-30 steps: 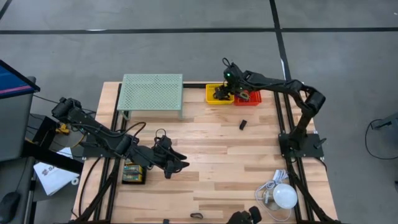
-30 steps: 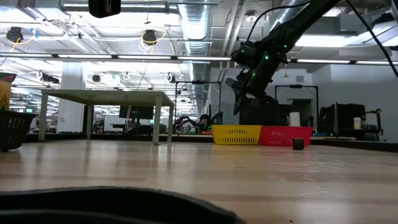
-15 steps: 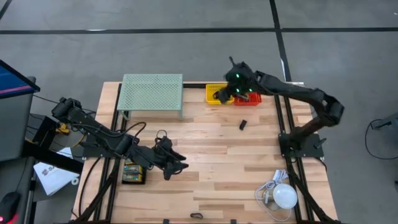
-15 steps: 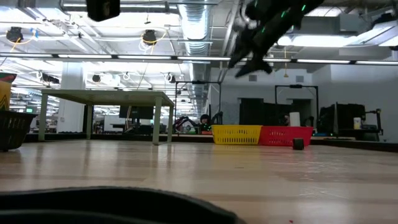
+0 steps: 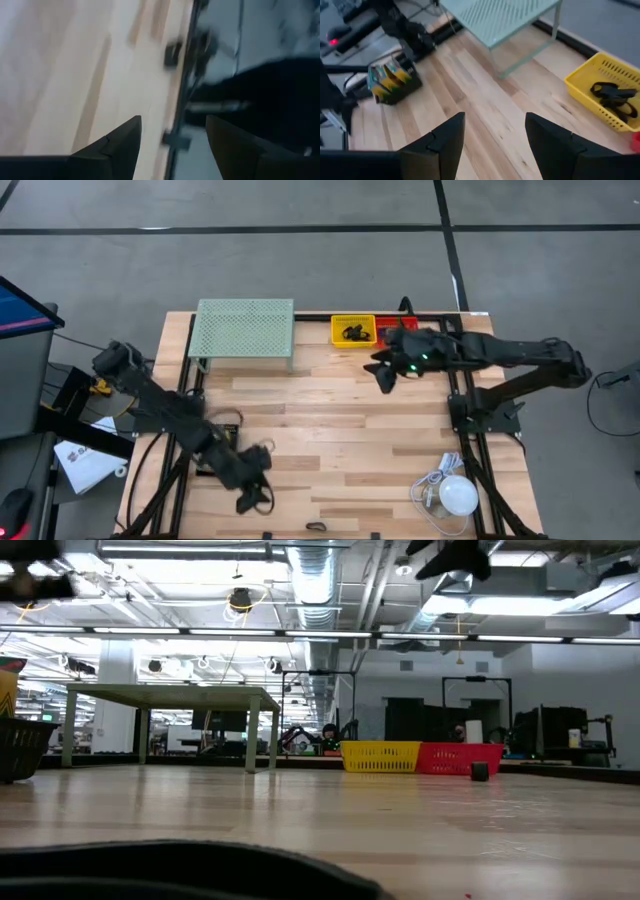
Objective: Pick & Place Office Desk Supplies
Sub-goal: Put the black rubber band into the yellow basket
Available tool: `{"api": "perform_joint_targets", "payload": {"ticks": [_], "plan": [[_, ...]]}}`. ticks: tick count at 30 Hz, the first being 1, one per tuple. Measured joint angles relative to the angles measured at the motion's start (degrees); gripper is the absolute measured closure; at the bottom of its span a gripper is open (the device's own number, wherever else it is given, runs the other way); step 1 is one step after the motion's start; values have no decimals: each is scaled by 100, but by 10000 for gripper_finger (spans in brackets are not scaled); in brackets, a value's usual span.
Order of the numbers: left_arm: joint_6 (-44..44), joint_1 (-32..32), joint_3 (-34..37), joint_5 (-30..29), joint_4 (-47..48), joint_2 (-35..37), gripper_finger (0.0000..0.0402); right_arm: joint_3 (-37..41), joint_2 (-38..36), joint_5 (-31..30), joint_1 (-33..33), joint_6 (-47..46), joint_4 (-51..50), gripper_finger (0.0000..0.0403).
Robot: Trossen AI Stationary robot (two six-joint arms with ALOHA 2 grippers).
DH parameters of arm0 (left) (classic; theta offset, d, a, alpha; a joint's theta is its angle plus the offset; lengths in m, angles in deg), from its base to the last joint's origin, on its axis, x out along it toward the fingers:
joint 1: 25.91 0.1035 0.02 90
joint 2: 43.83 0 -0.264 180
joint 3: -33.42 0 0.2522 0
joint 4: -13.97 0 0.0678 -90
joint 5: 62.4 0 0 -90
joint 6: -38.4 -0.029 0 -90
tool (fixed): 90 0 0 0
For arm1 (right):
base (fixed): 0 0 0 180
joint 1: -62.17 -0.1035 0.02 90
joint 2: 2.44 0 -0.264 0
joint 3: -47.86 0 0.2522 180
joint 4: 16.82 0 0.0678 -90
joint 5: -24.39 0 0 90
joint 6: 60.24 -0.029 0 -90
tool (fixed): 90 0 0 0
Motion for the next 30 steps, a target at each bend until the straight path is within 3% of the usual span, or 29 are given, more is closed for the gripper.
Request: {"api": "perform_joint_targets", "payload": {"ticks": [6,14,30], "plan": [[-832,-143,-236,199,-498,-1281,184,0,-278,-834,-643,-579,-358,198],[-2827,-30,-1562,-257,-611,-2718,184,2,-456,-1247,-1091,-1193,-604,198],[-2990,-1,-1828,-111,-1494,-3574,184,4,-471,-1693,-1583,-1542,-588,198]]}}
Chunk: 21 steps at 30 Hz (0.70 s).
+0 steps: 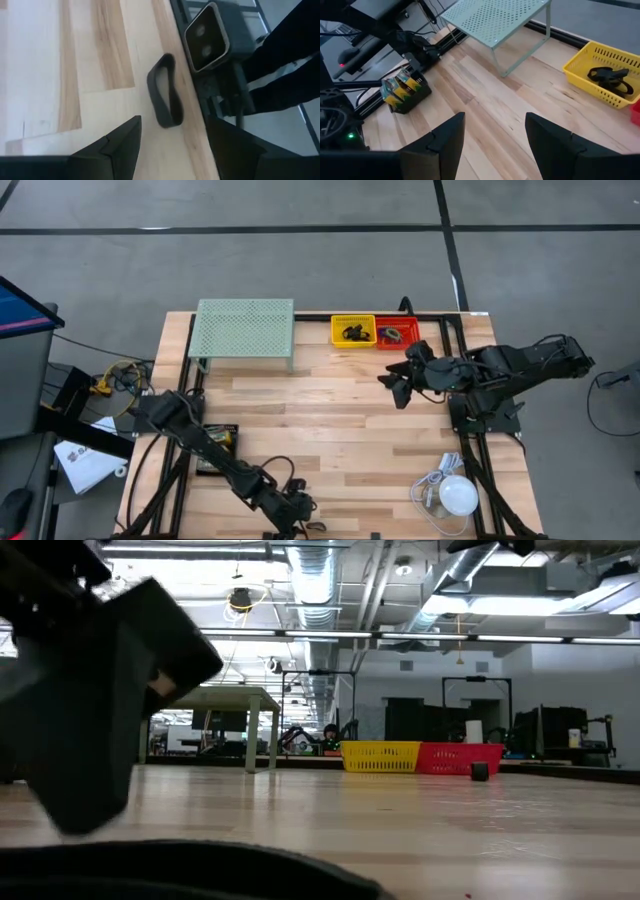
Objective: Pick & Place Office Desk Supplies
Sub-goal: Put the black rubber band into the yellow basket
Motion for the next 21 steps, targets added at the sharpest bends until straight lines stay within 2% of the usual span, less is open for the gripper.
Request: {"api": "perform_joint_targets", "payload": {"ticks": [8,12,17,21], "plan": [[-27,42,10,-9,-223,-170,186,0,0,-2,7,2,-1,198],[36,72,1,105,-431,-355,206,0,1,0,7,6,-6,198],[271,74,-6,53,-522,-426,250,0,0,0,7,17,-43,198],[421,138,-6,63,-495,-435,324,0,0,0,7,17,-68,198]]}}
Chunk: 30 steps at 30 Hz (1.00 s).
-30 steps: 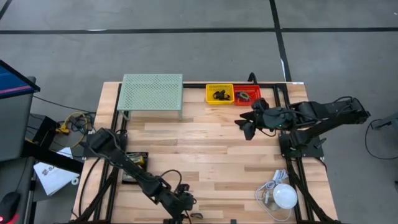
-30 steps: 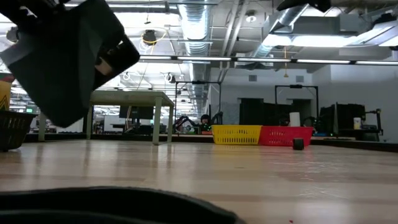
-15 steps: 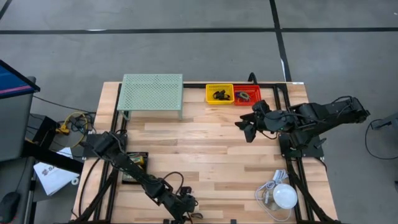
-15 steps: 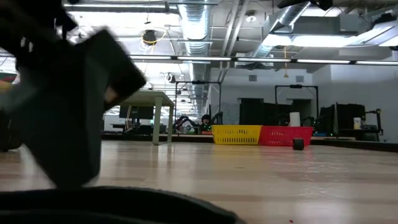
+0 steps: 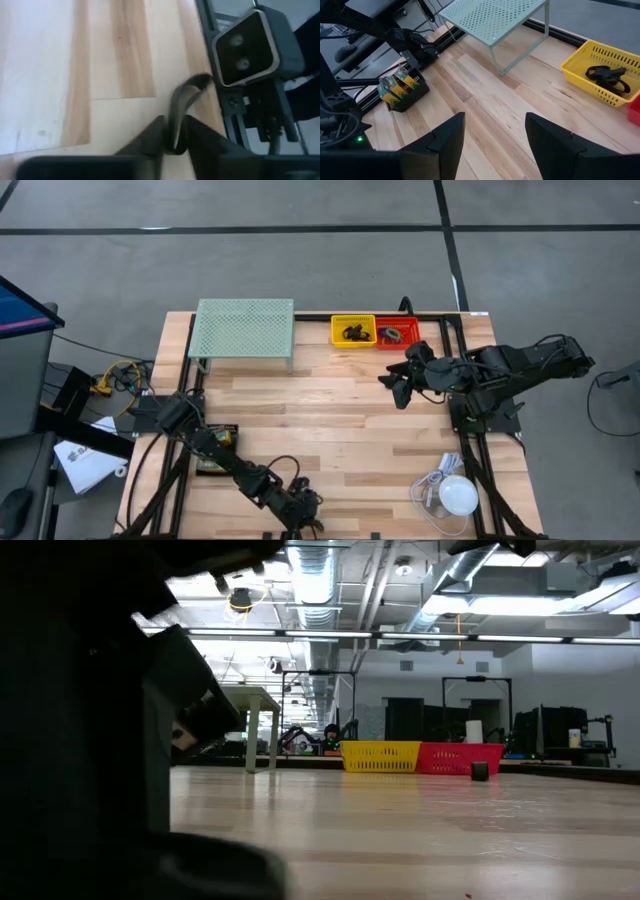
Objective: Pick & Place Office Desk Supplies
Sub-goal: Put the black rubber band into the yellow basket
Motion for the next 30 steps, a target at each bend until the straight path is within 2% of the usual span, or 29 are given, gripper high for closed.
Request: {"api": "perform_joint_targets", "payload": {"ticks": [2,3,11,15,17,21,23,25,30], "plan": [[129,54,2,107,49,-2,374,0,0,0,0,1,-27,198],[177,68,2,130,52,-2,387,0,0,0,0,0,-33,198],[356,274,20,111,114,353,398,0,0,0,0,0,-58,198],[301,370,17,-62,821,902,399,0,0,2,-50,-2,-61,198],[153,369,20,106,1276,1254,399,0,-32,4,-106,-8,-73,198],[-130,311,17,837,1049,1938,400,0,-97,-4,-197,-78,-78,198],[-284,371,10,680,736,2173,400,0,-145,-99,-251,-114,-67,198],[-462,624,9,247,448,2344,400,0,-196,-252,-347,-177,-60,198],[-593,1981,7,-383,-410,2424,401,0,-340,-583,-623,-285,-64,198]]}}
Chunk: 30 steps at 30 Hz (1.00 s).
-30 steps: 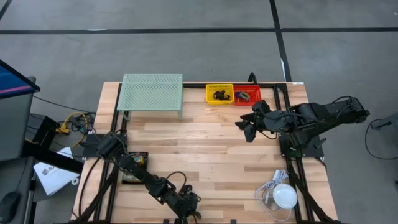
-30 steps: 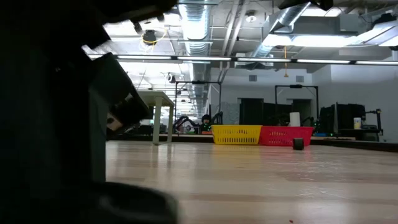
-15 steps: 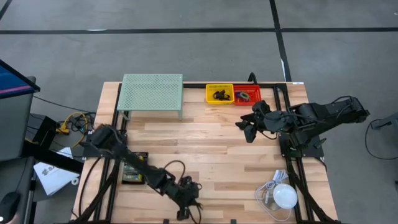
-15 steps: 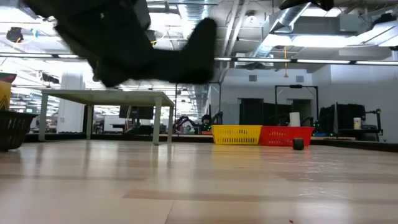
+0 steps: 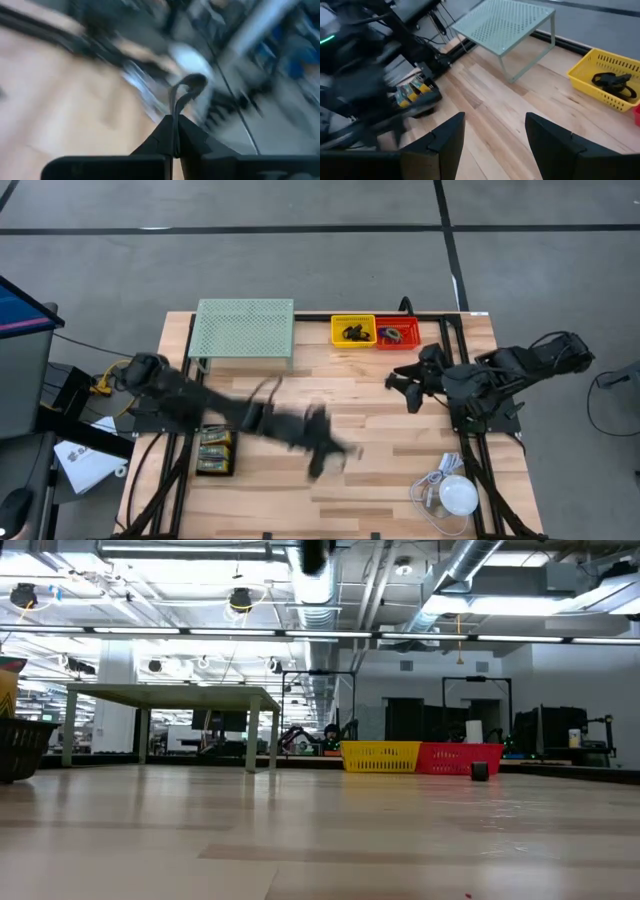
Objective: Pick & Place Office Desk Supplies
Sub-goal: Put the black rubber band into the yellow basket
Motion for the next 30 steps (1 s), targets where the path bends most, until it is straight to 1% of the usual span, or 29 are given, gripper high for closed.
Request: {"api": "perform_joint_targets", "payload": {"ticks": [3,6,10,13,16,18,23,27,30], "plan": [[-229,924,-66,-26,-278,0,401,0,-144,-227,-181,-38,1,198],[-626,1844,-269,103,72,0,401,0,-301,-484,-329,-120,2,198],[-1170,2991,-636,780,970,-24,401,0,-499,-802,-449,-202,4,198],[-1689,3587,-865,1166,1503,-97,401,0,-591,-974,-489,-209,4,198],[-1981,3970,-1121,1397,1788,-317,402,0,-629,-1125,-496,-204,-20,198],[-2092,4109,-1313,1485,1841,-572,401,0,-639,-1224,-487,-181,-16,198],[-2396,4156,-1880,1512,1979,-1443,401,0,-626,-1366,-396,-120,-17,198],[-2528,4152,-2410,1116,2121,-2128,401,0,-626,-1368,-306,-126,17,198],[-2519,4183,-2627,514,2168,-2457,401,0,-633,-1369,-295,-166,22,198]]}}
